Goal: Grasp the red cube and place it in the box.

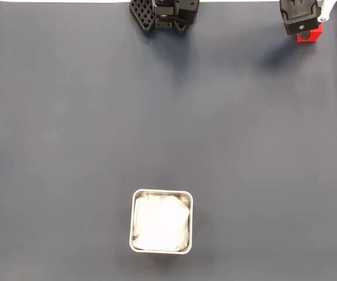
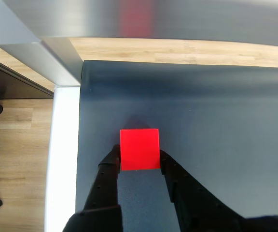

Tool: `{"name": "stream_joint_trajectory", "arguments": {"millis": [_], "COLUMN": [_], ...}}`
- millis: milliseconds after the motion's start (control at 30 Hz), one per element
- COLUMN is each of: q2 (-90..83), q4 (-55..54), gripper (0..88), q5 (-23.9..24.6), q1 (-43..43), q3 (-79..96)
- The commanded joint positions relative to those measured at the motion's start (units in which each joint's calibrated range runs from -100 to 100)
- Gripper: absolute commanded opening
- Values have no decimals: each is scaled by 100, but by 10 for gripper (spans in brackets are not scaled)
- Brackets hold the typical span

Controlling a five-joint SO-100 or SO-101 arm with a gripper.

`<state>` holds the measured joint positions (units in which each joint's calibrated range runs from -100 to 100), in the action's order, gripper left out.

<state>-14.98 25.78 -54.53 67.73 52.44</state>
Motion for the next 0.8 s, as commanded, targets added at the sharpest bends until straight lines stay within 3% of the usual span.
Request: {"name": "stream_joint_trajectory", "arguments": {"millis": [0,767], "q2": [-322,-1180], "q4": [-110,275], "gripper": [140,131], "q5": [-39,83], "q1": [10,-757], "q3": [-25,-281]}}
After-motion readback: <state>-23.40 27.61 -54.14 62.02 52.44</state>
